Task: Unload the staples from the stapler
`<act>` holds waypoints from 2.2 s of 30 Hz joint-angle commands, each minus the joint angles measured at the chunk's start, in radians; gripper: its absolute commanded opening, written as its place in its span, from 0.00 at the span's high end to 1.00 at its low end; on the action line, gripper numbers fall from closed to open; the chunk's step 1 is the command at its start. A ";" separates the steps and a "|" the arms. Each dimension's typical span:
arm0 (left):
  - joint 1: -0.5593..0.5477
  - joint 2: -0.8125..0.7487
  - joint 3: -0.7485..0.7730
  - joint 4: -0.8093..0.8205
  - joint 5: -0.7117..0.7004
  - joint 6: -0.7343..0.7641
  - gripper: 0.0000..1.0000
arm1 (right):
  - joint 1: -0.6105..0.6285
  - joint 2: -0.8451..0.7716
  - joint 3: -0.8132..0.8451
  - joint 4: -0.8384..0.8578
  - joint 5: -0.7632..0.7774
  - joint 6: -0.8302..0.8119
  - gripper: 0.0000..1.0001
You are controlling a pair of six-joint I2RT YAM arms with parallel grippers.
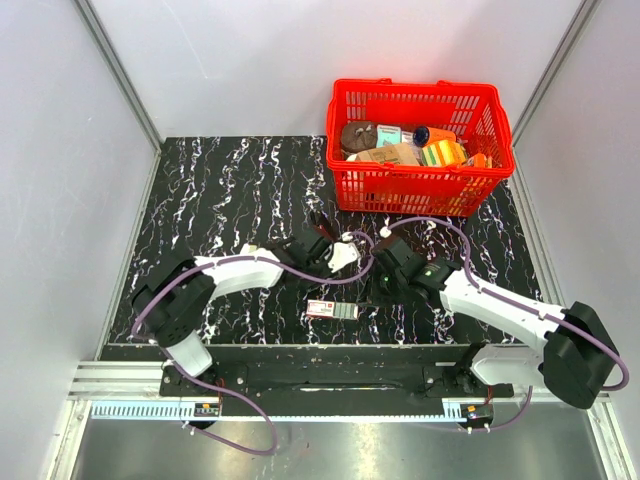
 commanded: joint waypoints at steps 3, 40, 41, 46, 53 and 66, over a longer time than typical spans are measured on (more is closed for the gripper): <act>-0.031 0.056 0.064 0.010 -0.139 -0.009 0.55 | 0.010 -0.065 -0.005 -0.028 0.062 0.007 1.00; -0.109 -0.165 -0.062 -0.186 0.094 -0.068 0.59 | 0.018 0.070 0.057 -0.011 0.085 -0.027 1.00; -0.111 -0.174 -0.062 -0.192 0.104 -0.068 0.59 | 0.022 0.082 0.063 -0.007 0.085 -0.027 1.00; -0.109 -0.181 -0.060 -0.203 0.116 -0.065 0.59 | 0.044 0.140 0.100 -0.007 0.085 -0.039 1.00; -0.045 -0.196 -0.010 -0.169 0.047 -0.075 0.60 | 0.062 0.125 0.094 0.001 0.107 -0.023 1.00; -0.075 -0.088 -0.014 -0.114 -0.091 -0.069 0.61 | 0.065 -0.008 0.008 0.007 0.108 0.033 1.00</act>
